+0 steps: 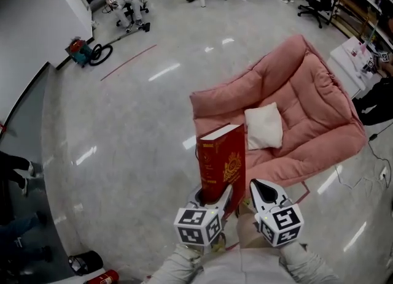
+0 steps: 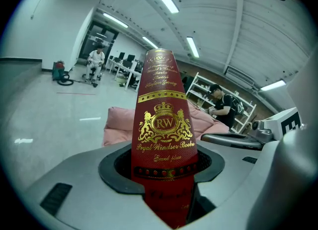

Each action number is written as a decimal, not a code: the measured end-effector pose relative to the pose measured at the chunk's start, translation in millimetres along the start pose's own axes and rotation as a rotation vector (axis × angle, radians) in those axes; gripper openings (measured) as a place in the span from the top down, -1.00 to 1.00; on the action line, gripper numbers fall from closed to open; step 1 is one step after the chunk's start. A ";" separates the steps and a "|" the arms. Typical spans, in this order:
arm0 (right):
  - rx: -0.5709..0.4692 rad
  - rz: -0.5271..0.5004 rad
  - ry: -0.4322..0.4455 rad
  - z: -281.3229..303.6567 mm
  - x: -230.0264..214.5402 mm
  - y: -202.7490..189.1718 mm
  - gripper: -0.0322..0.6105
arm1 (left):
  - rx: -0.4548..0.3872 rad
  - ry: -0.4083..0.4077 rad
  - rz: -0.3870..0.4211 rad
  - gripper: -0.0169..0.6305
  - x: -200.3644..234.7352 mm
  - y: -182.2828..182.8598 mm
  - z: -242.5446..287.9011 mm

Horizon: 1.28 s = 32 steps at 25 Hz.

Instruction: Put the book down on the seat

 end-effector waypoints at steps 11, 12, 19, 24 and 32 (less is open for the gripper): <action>0.071 0.050 0.021 57.3 -73.1 -8.6 0.89 | 0.085 0.066 0.012 0.19 16.8 3.5 98.8; 0.075 0.054 0.022 63.8 -79.5 -10.9 0.89 | 0.092 0.069 0.015 0.19 18.5 2.3 109.2; 0.121 0.093 0.021 99.1 -114.7 -25.9 0.89 | 0.153 0.080 -0.004 0.19 31.8 -6.5 171.0; 0.152 0.118 0.007 121.1 -143.1 -38.3 0.89 | 0.183 0.093 -0.039 0.19 42.1 -14.5 215.6; 0.183 0.140 -0.007 151.3 -181.7 -51.6 0.89 | 0.231 0.121 -0.122 0.19 56.7 -29.1 271.8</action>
Point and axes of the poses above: the fingertips, and each gripper's own axes: z forward along the fingers, x to its left, y out of its top, the point moved 10 cm from there along -z, backward along the fingers, and after that the axes turned 6 degrees about y, right-handed, at the moved point
